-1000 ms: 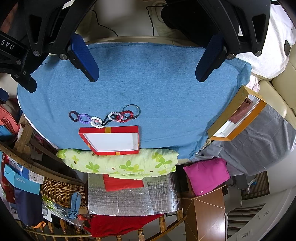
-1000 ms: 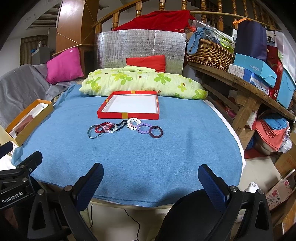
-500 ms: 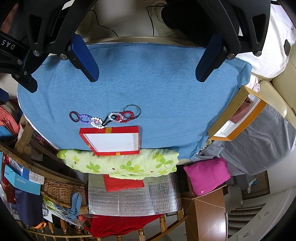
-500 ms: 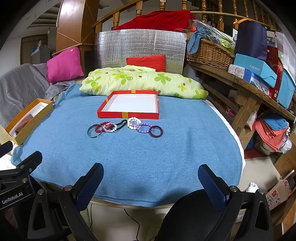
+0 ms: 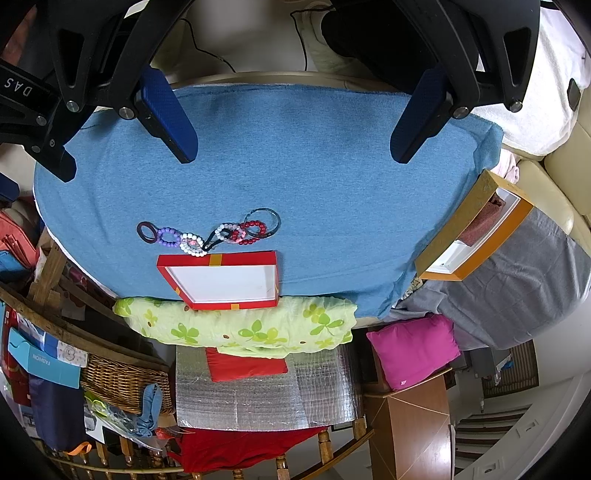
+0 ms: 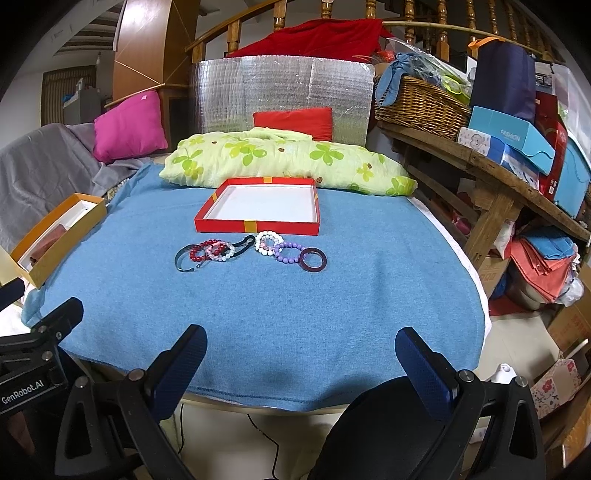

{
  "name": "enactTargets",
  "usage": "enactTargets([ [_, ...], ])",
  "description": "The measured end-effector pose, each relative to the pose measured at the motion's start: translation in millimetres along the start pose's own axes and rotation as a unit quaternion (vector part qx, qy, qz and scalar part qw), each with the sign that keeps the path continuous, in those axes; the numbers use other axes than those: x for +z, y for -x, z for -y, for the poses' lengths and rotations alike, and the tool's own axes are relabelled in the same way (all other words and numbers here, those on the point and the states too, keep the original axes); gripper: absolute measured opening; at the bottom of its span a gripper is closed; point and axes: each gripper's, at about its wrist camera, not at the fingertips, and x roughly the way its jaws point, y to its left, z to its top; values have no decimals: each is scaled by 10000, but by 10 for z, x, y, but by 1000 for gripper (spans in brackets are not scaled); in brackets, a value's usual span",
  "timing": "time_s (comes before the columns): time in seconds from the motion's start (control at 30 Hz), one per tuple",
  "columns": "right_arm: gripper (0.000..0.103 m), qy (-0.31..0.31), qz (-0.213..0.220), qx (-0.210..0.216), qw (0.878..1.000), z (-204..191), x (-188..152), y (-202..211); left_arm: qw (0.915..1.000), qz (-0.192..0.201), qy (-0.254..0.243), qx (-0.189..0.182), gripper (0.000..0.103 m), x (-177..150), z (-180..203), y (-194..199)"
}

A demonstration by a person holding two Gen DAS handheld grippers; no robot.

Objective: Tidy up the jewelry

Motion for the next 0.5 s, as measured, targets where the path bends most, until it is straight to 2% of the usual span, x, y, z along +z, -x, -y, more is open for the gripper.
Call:
enactTargets([
  [0.13, 103, -28, 1, 228, 9997, 83, 42, -110, 10000, -70, -22, 20, 103, 48, -57, -162],
  [0.23, 103, -120, -84, 363, 9992, 235, 112, -293, 9995, -307, 16, -52, 103, 107, -124, -428],
  [0.37, 103, -324, -425, 600, 9968, 467, 254, -730, 9985, -540, 84, -78, 103, 162, -153, -806],
  [0.5, 103, -321, -742, 659, 9945, 516, 399, -1217, 9973, -730, -9, -90, 103, 278, -134, -1228],
])
